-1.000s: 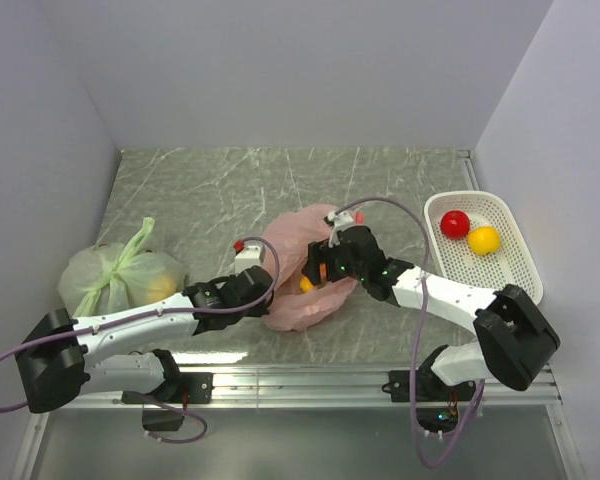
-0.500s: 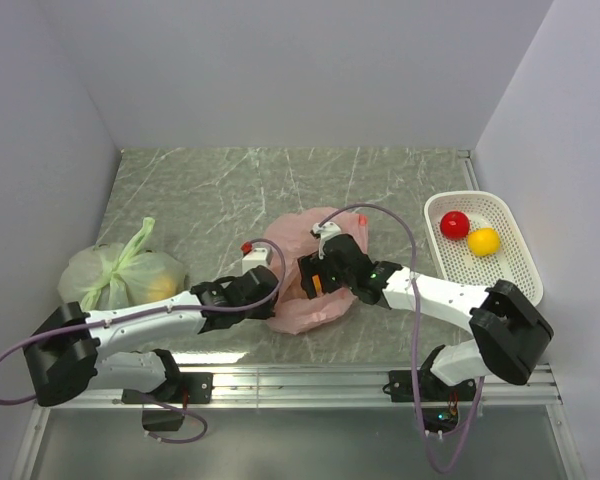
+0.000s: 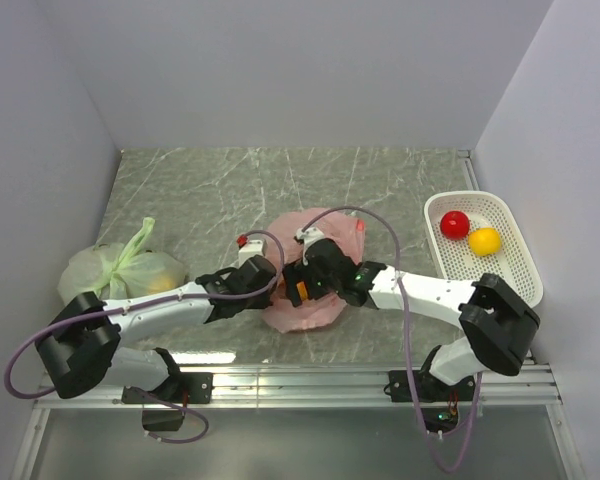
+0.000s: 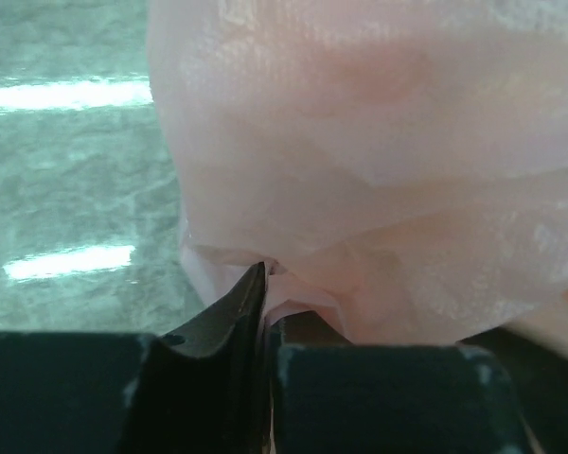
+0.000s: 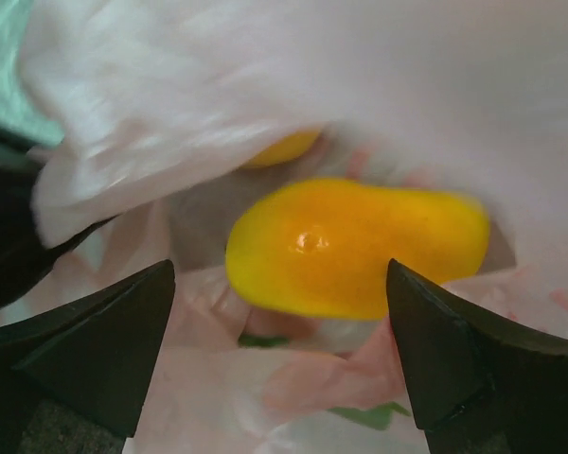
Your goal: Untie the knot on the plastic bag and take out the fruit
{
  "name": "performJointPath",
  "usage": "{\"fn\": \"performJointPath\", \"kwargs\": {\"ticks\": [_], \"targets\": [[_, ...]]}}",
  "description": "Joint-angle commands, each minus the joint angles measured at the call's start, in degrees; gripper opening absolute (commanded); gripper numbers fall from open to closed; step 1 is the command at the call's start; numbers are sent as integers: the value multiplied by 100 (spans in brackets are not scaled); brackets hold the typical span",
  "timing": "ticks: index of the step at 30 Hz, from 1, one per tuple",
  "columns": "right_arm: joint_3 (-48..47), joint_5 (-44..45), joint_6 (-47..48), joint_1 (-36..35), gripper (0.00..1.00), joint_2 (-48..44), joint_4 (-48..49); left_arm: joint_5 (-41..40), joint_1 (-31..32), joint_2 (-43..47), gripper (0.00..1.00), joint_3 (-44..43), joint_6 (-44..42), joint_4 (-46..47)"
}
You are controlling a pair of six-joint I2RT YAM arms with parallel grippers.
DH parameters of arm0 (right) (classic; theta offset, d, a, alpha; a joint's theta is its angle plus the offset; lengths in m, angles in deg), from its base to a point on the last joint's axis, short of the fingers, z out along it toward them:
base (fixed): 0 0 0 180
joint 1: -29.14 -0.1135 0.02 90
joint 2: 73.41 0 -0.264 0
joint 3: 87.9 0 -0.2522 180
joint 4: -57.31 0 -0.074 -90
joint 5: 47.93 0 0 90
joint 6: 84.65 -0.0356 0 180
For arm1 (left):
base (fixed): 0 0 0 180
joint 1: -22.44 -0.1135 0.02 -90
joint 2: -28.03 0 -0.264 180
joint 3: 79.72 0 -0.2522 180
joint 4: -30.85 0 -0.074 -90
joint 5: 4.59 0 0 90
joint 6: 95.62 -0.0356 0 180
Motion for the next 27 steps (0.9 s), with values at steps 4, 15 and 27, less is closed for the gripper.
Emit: {"fn": "performJointPath", "kwargs": {"ticks": [4,15,27], "targets": [[-113,-125,-301,-569,100,397,-1480,321,-3,190,21,170,-62,452],[-70,700,-803,-710,100,249,-1253,39,-108,252,28,267,114,505],[-341,2187,-3675,-280,100,71,-1049,645,-117,436,29,319,290,1005]]}}
